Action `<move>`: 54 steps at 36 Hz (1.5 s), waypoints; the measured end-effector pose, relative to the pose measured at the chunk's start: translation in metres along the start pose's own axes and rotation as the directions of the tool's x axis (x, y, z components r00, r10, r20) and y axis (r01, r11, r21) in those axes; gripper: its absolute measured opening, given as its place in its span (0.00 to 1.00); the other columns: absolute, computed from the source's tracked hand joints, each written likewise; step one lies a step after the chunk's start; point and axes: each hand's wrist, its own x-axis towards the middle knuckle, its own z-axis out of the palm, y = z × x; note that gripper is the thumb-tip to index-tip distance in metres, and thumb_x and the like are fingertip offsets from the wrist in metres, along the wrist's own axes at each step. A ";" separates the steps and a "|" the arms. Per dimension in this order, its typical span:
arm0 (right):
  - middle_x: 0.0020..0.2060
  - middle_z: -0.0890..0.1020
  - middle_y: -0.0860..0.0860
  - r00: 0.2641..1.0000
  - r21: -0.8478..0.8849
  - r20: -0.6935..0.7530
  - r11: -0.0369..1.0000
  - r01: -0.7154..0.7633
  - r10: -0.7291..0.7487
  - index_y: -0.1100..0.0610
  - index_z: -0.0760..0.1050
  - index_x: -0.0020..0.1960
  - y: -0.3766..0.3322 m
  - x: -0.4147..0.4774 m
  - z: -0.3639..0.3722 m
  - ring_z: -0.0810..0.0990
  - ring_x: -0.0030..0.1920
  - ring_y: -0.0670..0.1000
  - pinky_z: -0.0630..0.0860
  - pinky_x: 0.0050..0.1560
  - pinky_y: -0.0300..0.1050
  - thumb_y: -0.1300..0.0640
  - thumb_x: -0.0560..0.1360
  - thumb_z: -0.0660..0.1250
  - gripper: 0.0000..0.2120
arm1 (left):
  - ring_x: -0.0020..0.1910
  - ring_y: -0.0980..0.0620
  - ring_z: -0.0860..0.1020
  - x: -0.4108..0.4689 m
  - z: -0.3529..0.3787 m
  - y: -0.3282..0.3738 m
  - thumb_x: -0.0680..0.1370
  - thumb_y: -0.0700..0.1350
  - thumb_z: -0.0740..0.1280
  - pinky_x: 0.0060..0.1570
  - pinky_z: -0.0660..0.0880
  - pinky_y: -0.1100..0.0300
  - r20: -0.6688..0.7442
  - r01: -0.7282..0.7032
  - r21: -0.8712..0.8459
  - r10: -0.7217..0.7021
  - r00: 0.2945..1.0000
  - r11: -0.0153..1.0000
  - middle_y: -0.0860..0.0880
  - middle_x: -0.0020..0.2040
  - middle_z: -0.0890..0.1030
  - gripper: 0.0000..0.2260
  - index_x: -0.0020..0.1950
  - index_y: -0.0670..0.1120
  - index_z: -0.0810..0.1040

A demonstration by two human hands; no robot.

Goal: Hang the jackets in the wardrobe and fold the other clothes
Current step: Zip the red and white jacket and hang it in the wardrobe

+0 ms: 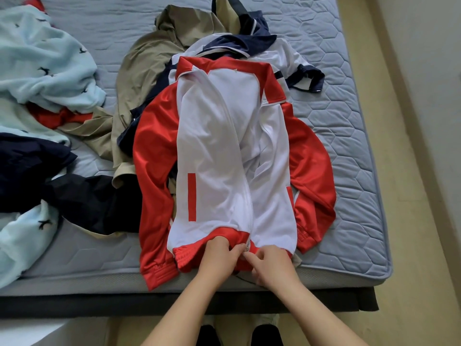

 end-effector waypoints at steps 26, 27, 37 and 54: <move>0.22 0.70 0.53 0.992 0.216 0.124 0.976 0.000 -0.028 0.58 0.67 0.29 -0.029 0.051 -0.036 0.66 0.22 0.49 0.60 0.24 0.37 0.65 0.72 0.56 0.13 | 0.28 0.51 0.70 -0.005 -0.006 -0.026 0.80 0.50 0.64 0.36 0.70 0.56 0.120 -0.024 0.107 0.011 0.993 0.994 0.47 0.28 0.72 0.18 0.33 0.41 0.72; 0.20 0.69 0.50 0.989 0.377 0.134 0.920 -0.105 0.058 0.57 0.67 0.29 -0.034 0.055 -0.038 0.63 0.19 0.47 0.57 0.22 0.33 0.66 0.72 0.56 0.14 | 0.29 0.50 0.71 -0.005 -0.007 -0.031 0.80 0.50 0.64 0.37 0.70 0.54 0.126 0.001 0.115 -0.016 0.992 0.993 0.46 0.29 0.72 0.18 0.33 0.41 0.72; 0.19 0.68 0.45 0.963 0.582 0.248 0.779 -0.235 0.106 0.53 0.66 0.34 -0.057 0.065 -0.063 0.62 0.20 0.43 0.54 0.17 0.34 0.59 0.77 0.57 0.13 | 0.34 0.47 0.82 -0.005 -0.033 -0.040 0.78 0.58 0.59 0.44 0.79 0.55 0.203 0.286 0.271 -0.345 0.916 0.919 0.47 0.33 0.82 0.21 0.38 0.43 0.78; 0.20 0.67 0.46 0.982 0.771 0.188 0.618 -0.154 0.009 0.54 0.66 0.34 -0.089 0.069 -0.089 0.60 0.21 0.43 0.52 0.19 0.33 0.60 0.78 0.56 0.13 | 0.49 0.42 0.79 0.054 -0.020 0.031 0.78 0.45 0.63 0.40 0.72 0.55 -0.112 0.069 0.506 -0.014 0.994 0.860 0.45 0.49 0.81 0.06 0.51 0.46 0.78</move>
